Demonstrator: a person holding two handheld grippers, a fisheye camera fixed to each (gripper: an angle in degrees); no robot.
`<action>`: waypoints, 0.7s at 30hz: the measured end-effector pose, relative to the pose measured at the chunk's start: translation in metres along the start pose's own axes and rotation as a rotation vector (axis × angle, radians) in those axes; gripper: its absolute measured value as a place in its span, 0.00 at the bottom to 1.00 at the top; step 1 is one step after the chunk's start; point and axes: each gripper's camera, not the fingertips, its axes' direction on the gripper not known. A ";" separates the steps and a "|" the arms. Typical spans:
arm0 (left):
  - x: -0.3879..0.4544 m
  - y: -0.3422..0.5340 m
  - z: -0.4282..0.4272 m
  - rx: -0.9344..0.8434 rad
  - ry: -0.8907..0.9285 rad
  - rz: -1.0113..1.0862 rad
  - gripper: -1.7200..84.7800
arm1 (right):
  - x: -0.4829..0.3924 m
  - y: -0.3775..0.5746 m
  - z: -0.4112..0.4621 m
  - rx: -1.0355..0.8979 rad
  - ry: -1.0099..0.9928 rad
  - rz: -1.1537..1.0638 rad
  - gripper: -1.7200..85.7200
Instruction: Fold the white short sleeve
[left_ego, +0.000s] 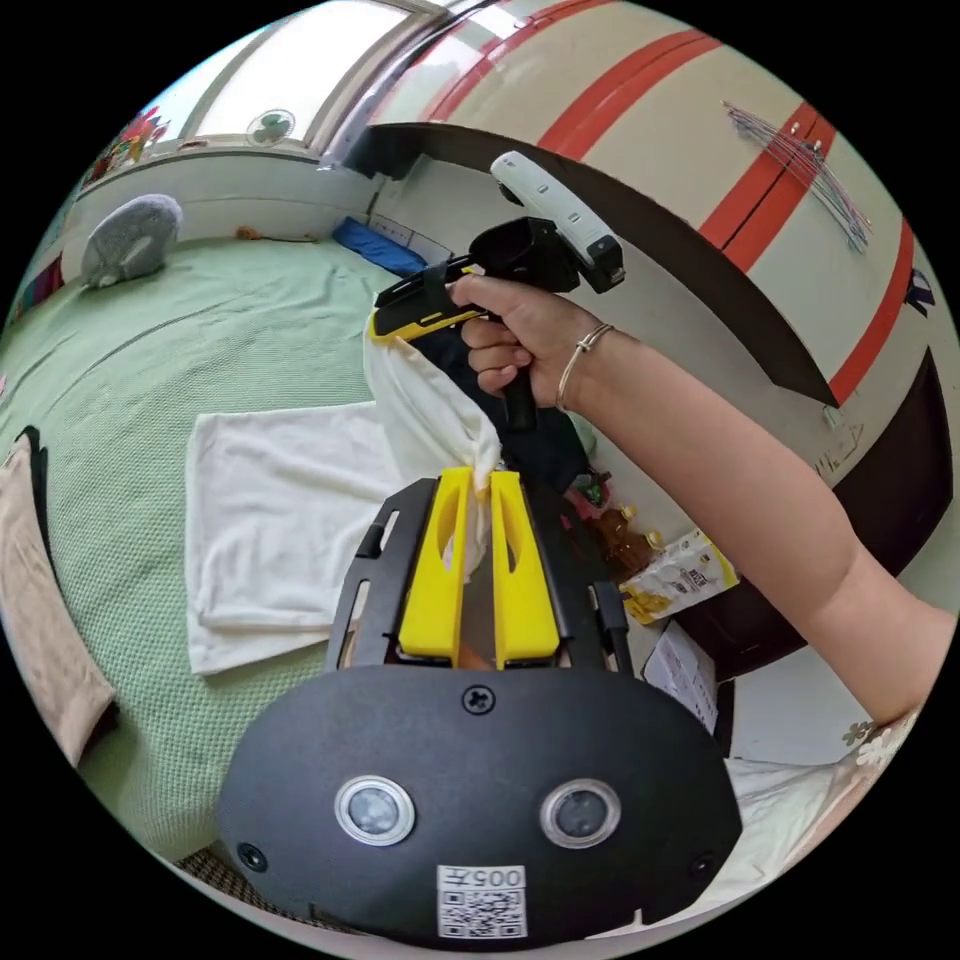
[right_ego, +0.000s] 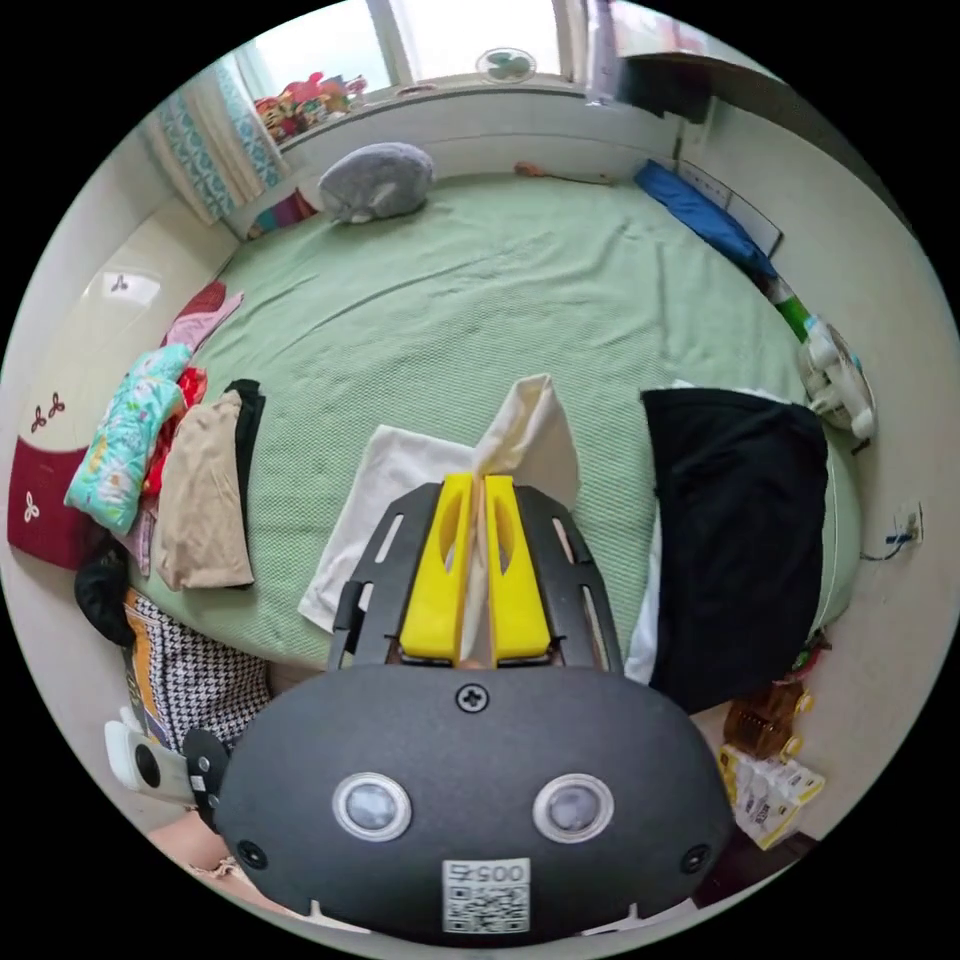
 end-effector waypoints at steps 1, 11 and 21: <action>-0.007 0.002 -0.005 0.003 -0.019 -0.010 0.08 | -0.014 -0.004 0.005 -0.005 0.007 -0.017 0.03; -0.145 0.068 -0.040 -0.145 -0.312 -0.350 0.08 | -0.168 -0.038 0.124 -0.156 0.072 -0.135 0.06; -0.160 0.061 -0.007 -0.140 -0.256 -0.352 0.18 | -0.065 -0.029 0.102 -0.092 0.046 -0.059 0.13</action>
